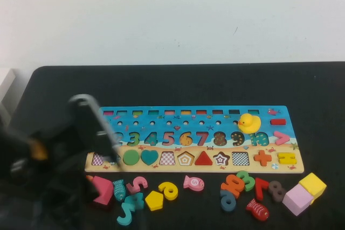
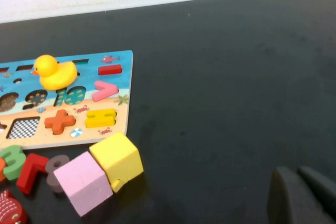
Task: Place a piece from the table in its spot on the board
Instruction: Pick up the "Pentagon"
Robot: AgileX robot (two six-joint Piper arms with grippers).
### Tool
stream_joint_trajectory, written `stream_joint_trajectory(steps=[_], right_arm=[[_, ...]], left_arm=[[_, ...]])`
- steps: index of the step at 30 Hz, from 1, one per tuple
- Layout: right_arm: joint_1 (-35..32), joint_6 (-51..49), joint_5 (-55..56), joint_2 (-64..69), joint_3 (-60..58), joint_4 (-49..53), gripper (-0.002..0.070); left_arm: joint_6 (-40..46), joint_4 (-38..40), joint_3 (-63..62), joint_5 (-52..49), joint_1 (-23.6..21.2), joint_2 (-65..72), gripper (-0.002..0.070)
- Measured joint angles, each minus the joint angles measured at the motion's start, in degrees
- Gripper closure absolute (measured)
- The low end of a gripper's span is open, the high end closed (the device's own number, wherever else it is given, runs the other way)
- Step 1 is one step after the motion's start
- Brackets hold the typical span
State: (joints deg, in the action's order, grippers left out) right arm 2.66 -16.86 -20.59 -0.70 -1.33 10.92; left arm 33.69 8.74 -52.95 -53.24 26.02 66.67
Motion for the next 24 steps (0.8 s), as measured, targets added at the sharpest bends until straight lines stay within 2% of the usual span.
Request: stream_joint_trajectory(steps=[7,9,12,16,18,21,24], right_arm=[[0.0,0.0,0.0,0.0,0.0,0.0,0.0657],[0.0,0.0,0.0,0.0,0.0,0.0,0.0657],[0.0,0.0,0.0,0.0,0.0,0.0,0.0657],[0.0,0.0,0.0,0.0,0.0,0.0,0.0657],[0.0,0.0,0.0,0.0,0.0,0.0,0.0657],[0.0,0.0,0.0,0.0,0.0,0.0,0.0657],[0.0,0.0,0.0,0.0,0.0,0.0,0.0657]], left_arm=[[-5.34,-4.43,-11.13,-2.19,6.51,16.07,0.0673],[-6.12,-4.83,-14.61,-3.77,7.26,20.28,0.065],[-6.61,-4.68,-18.91,-5.99,7.94,26.23,0.0553],[-6.83,-4.81,-21.38,-7.25,7.94,32.79,0.0319],[-6.86,-4.93,-21.39,-6.79,7.94,35.14,0.0239],[-6.86,-5.28,-21.39,-4.89,7.94,38.12,0.0193],[-4.96,-5.56,-21.48,-3.09,7.94,40.16,0.019]])
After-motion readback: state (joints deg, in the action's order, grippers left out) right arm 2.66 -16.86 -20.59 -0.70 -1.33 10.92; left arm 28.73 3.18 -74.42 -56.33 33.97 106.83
